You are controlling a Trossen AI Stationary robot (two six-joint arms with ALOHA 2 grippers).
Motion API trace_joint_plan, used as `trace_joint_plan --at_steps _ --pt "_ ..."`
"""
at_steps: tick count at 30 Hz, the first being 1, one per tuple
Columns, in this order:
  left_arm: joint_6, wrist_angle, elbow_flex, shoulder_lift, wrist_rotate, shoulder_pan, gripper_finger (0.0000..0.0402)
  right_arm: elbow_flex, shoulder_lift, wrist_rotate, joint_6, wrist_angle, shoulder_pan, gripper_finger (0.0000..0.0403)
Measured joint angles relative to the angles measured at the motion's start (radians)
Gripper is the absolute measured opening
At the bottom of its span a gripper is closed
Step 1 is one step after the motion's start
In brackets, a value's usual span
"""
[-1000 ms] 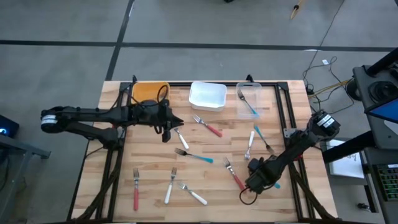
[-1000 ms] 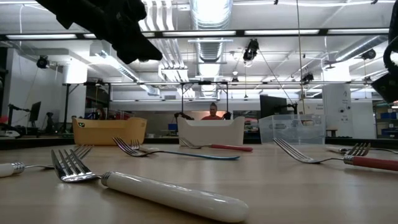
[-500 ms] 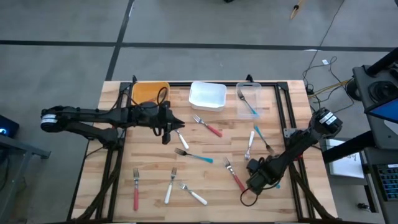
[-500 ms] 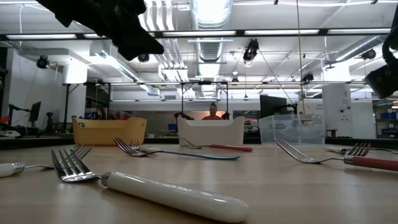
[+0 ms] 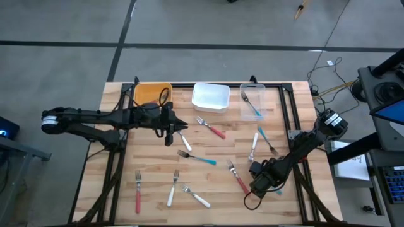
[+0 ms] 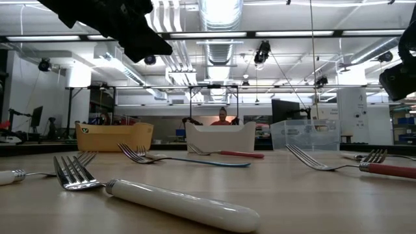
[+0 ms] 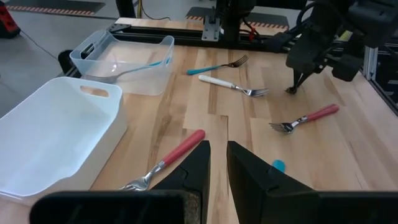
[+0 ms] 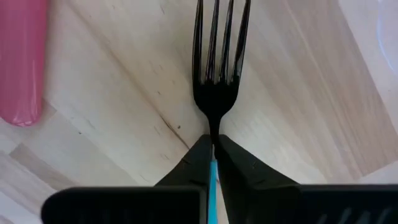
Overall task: Sort silverware by color (type)
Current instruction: Put the blue fork into the transparent bin
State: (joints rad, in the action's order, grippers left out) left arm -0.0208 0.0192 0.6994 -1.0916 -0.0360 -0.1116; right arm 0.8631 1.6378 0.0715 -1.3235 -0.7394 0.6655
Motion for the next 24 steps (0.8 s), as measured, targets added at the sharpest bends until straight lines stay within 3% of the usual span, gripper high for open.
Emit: trace_joint_plan --at_steps 7,14,24 --pt "0.001 -0.005 0.000 0.000 0.000 0.000 0.0036 0.009 -0.076 -0.001 -0.023 -0.026 0.000 0.0010" --pt "0.017 -0.032 0.000 0.000 0.001 0.000 0.0036 0.116 -0.128 -0.042 -0.036 -0.151 -0.025 0.0009" --pt "0.037 -0.046 0.000 0.000 0.002 0.000 0.0036 0.317 -0.129 -0.129 0.122 -0.200 -0.190 0.0009"
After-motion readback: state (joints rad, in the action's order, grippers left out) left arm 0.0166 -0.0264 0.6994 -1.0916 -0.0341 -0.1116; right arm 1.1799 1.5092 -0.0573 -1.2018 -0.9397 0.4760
